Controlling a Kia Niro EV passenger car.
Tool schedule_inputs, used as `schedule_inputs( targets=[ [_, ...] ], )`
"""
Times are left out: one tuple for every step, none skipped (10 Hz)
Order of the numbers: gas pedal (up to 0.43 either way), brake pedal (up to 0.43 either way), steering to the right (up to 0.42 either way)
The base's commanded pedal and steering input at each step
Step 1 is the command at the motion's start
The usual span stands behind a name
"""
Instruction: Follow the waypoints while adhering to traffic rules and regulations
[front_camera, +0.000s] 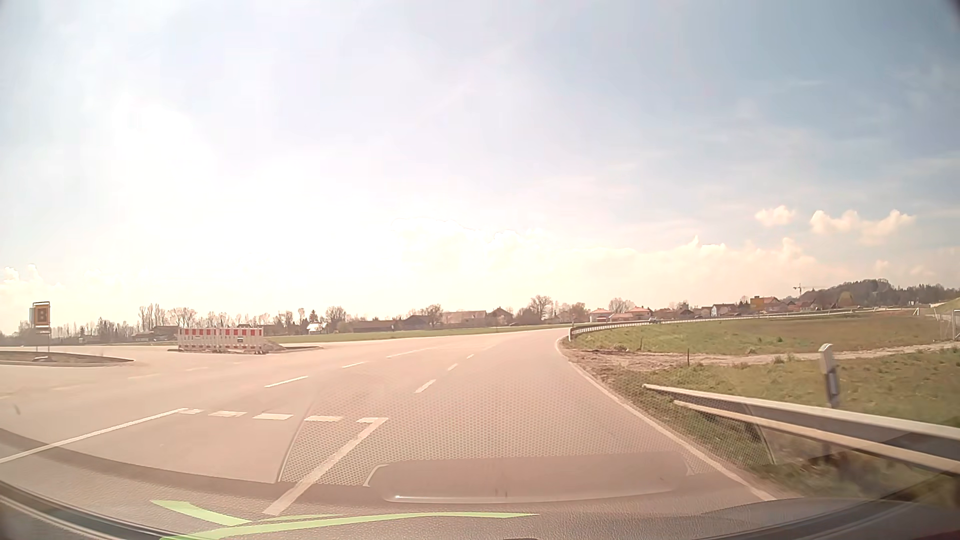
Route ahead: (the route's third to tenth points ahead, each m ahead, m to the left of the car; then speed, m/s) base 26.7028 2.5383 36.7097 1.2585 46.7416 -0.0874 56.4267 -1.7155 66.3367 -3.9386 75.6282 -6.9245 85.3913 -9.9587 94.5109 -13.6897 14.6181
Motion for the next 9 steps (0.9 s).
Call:
schedule_inputs(
  targets=[
    [0.157, 0.0, 0.015],
    [0.169, 0.0, 0.015],
    [0.169, 0.0, 0.015],
    [0.169, 0.0, 0.015],
    [0.169, 0.0, 0.015],
    [0.169, 0.0, 0.015],
    [0.177, 0.0, 0.015],
    [0.177, 0.0, 0.015],
    [0.177, 0.0, 0.015]
  ],
)
